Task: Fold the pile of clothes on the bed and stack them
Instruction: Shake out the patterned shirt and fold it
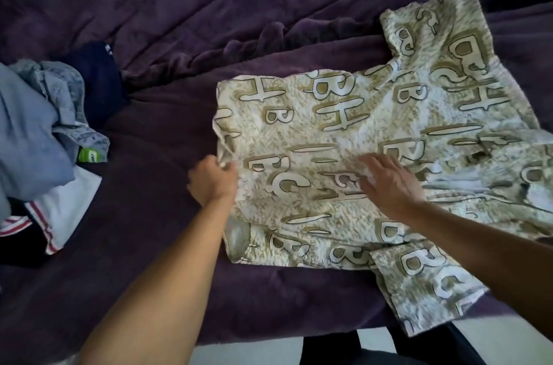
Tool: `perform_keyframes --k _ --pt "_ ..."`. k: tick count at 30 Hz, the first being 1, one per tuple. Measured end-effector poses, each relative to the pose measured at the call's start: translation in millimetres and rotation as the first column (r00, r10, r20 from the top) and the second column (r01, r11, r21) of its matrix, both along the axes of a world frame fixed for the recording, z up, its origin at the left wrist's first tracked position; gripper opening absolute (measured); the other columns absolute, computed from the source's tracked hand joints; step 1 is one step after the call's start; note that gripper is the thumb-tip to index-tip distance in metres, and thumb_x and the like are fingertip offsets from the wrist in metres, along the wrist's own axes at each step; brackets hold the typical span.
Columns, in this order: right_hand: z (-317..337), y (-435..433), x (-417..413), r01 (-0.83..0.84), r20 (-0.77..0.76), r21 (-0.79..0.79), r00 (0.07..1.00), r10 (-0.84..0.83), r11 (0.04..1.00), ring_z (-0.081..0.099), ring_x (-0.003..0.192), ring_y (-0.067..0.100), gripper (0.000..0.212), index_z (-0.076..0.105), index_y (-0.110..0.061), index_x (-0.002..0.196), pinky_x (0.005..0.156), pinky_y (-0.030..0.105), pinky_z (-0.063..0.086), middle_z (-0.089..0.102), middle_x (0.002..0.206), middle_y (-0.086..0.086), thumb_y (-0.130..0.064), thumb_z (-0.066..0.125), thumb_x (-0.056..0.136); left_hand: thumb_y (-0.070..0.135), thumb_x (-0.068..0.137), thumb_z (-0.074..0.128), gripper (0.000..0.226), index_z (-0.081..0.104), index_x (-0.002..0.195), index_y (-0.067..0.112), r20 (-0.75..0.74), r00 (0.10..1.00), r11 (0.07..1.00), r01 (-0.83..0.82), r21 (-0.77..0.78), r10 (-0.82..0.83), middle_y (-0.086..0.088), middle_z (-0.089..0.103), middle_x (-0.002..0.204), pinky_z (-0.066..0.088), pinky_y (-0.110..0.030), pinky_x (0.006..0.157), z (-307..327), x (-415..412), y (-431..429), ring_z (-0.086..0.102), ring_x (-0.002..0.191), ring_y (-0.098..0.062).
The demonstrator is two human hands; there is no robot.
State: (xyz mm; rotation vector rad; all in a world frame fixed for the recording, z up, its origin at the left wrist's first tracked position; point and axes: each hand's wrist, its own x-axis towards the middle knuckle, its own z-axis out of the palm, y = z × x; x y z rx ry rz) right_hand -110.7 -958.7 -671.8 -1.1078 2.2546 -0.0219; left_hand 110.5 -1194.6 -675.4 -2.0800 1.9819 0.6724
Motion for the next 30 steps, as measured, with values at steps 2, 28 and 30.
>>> perform_keyframes --k 2,28,30 --pt "12 19 -8 0.04 -0.061 -0.023 0.997 -0.041 0.999 0.051 0.12 0.03 0.045 0.05 -0.017 0.134 0.09 0.046 0.049 0.053 0.134 0.008 -0.029 0.058 0.092 0.023 0.08 0.067 0.024 0.06 0.101 0.015 0.052 0.997 0.983 0.06 -0.171 -0.051 -0.015 0.057 0.115 0.04 -0.047 0.089 14 19 -4 0.049 0.111 -0.037" --pt "40 211 65 -0.307 0.135 0.034 0.944 0.3 0.951 0.056 0.111 0.027 0.043 0.062 -0.022 0.121 0.091 0.035 0.041 0.061 0.119 -0.001 -0.01 0.052 0.081 0.029 0.081 0.066 0.037 0.057 0.114 0.014 0.35 0.933 0.994 0.047 0.096 -0.078 -0.015 0.045 0.125 0.038 -0.045 0.093 65 126 227 0.043 0.115 -0.036" --pt "49 226 51 -0.19 0.005 -0.084 0.982 0.191 0.978 0.058 0.106 0.031 0.04 0.067 -0.013 0.111 0.085 0.039 0.045 0.064 0.113 0.007 0.001 0.059 0.074 0.016 0.079 0.067 0.024 0.062 0.102 0.017 0.211 0.951 0.974 0.227 0.021 -0.227 -0.012 0.055 0.115 0.042 -0.041 0.086 69 103 235 0.051 0.106 -0.033"
